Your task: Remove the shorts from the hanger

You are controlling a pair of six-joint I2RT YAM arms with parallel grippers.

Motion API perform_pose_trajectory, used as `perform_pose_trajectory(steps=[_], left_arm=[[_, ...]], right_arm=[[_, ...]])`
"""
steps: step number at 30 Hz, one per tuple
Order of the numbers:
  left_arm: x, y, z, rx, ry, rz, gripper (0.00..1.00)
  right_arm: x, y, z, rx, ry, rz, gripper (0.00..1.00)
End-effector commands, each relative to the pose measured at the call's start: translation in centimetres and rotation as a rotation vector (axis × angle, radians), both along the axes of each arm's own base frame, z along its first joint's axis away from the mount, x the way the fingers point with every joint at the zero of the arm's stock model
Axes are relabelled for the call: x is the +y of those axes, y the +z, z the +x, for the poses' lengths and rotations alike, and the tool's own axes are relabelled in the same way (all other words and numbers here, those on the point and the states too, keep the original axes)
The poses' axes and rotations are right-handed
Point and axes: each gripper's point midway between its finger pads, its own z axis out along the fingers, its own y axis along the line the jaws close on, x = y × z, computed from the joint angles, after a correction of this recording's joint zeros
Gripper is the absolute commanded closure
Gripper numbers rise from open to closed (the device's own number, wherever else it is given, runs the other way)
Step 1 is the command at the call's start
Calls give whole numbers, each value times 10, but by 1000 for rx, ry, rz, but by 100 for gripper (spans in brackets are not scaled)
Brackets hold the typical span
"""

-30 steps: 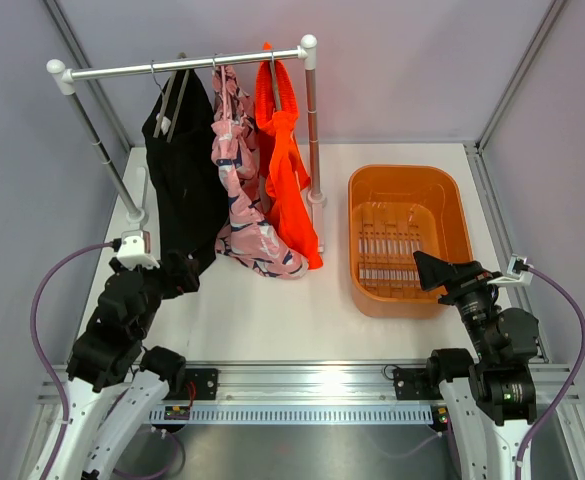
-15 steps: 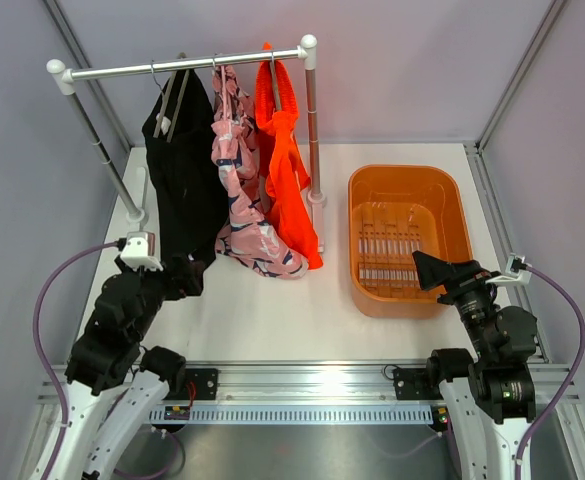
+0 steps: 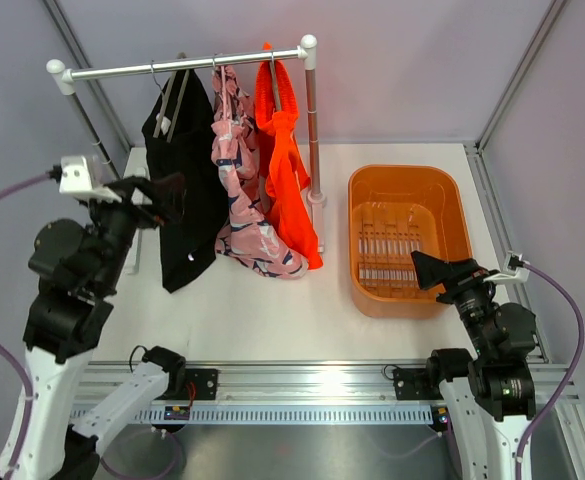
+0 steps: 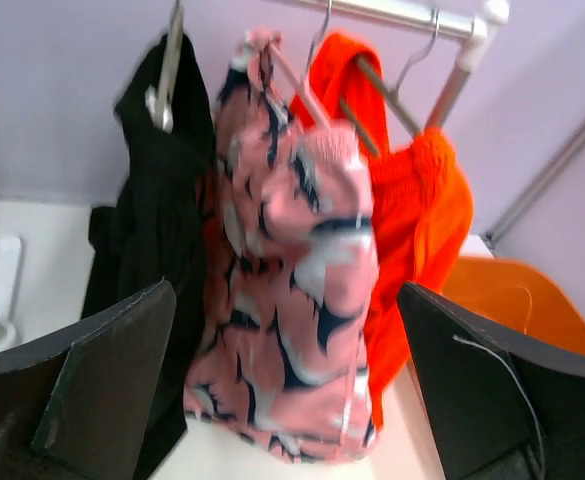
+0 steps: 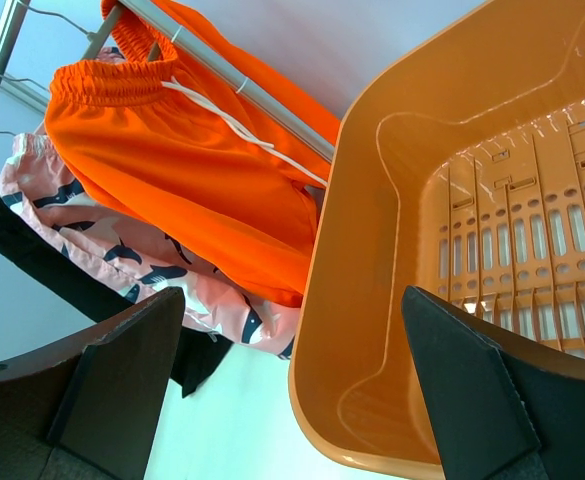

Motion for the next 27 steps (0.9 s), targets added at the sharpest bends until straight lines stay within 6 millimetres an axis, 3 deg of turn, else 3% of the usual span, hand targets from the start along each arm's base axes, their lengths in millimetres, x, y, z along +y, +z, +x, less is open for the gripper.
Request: perform_pose_trajectory(steps=[1, 2, 5, 6, 7, 8, 9, 11, 12, 14, 16, 27], left_arm=[[12, 59, 26, -113, 113, 10, 1], [13, 55, 47, -80, 163, 47, 1], [14, 81, 65, -97, 204, 76, 1], [7, 66, 89, -30, 205, 135, 1], [7, 84, 90, -47, 210, 136, 2], [5, 78, 98, -4, 211, 173, 2], [-2, 65, 119, 49, 206, 202, 3], [-1, 76, 124, 62, 219, 205, 6], [-5, 68, 138, 97, 220, 218, 8], [0, 74, 142, 108, 236, 209, 10], [4, 67, 154, 147, 248, 211, 13], [20, 56, 166, 182, 287, 262, 14]], right_arm=[[5, 20, -1, -53, 29, -3, 1], [6, 23, 0, -56, 39, -1, 1], [9, 29, 0, -62, 57, -6, 1], [9, 31, 1, -63, 57, -11, 1], [9, 34, 2, -65, 55, -15, 1], [9, 37, 3, -66, 58, -18, 1], [10, 39, 4, -69, 61, -18, 0], [12, 43, 7, -74, 71, -15, 0], [13, 44, 8, -76, 76, -9, 1], [16, 45, 11, -77, 95, -1, 1], [17, 44, 13, -72, 98, -2, 0], [21, 35, 18, -65, 119, 15, 0]])
